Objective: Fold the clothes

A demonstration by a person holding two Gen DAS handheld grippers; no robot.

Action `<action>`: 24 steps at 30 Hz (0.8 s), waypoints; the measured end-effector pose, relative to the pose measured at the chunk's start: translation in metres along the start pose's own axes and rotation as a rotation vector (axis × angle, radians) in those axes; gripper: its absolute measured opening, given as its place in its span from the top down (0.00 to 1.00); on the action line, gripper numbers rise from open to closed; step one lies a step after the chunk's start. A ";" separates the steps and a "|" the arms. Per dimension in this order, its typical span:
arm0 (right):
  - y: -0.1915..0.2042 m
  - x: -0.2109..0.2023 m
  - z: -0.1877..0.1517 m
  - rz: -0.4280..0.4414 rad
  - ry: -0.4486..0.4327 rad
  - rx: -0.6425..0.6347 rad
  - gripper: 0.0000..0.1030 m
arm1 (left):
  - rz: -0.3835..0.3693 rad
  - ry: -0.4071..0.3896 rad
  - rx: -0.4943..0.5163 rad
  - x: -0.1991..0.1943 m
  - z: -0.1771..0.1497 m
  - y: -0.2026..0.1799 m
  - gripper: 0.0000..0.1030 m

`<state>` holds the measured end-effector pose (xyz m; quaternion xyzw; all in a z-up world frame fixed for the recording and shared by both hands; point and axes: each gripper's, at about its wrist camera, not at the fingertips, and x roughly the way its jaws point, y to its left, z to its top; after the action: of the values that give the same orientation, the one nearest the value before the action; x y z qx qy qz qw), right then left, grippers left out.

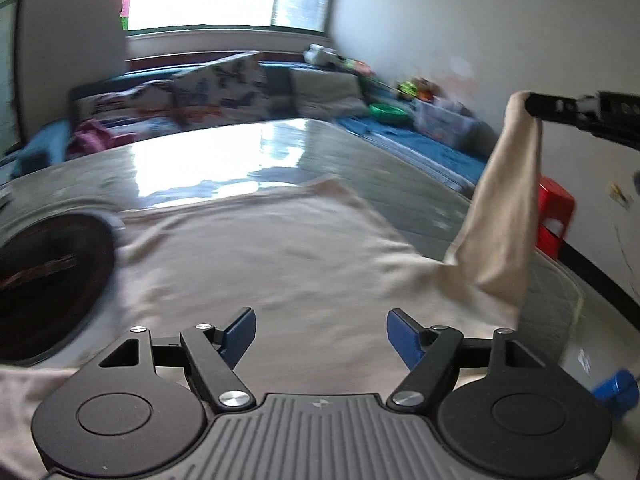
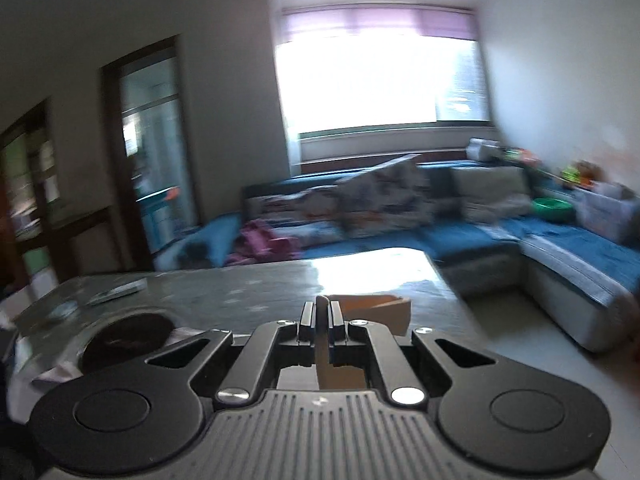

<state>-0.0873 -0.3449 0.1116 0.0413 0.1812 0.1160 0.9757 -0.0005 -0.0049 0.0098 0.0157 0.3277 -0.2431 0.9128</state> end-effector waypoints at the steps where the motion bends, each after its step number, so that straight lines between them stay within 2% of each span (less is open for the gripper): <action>1: 0.012 0.007 0.001 0.034 0.011 -0.019 0.95 | 0.017 -0.006 -0.020 -0.004 -0.002 0.008 0.26; 6: 0.074 0.047 -0.012 0.196 0.108 -0.097 0.96 | 0.098 -0.023 -0.105 -0.024 -0.013 0.045 0.26; 13: 0.140 0.099 -0.061 0.359 0.300 -0.208 0.95 | 0.163 -0.012 -0.171 -0.037 -0.028 0.069 0.26; 16: 0.150 0.095 -0.083 0.407 0.353 -0.222 0.91 | 0.170 -0.008 -0.183 -0.038 -0.028 0.071 0.26; 19: 0.149 0.081 -0.093 0.425 0.359 -0.219 0.86 | 0.165 -0.007 -0.185 -0.036 -0.025 0.068 0.26; 20: 0.145 0.077 -0.091 0.423 0.354 -0.219 0.79 | 0.158 -0.009 -0.181 -0.036 -0.023 0.066 0.25; 23: 0.123 0.062 -0.085 0.364 0.328 -0.204 0.62 | 0.133 -0.021 -0.157 -0.034 -0.020 0.054 0.14; 24: 0.114 0.057 -0.085 0.331 0.324 -0.197 0.61 | 0.122 -0.025 -0.147 -0.033 -0.018 0.049 0.07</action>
<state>-0.0906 -0.2171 0.0272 -0.0439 0.3136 0.2962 0.9011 -0.0108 0.0564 0.0088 -0.0343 0.3315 -0.1625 0.9287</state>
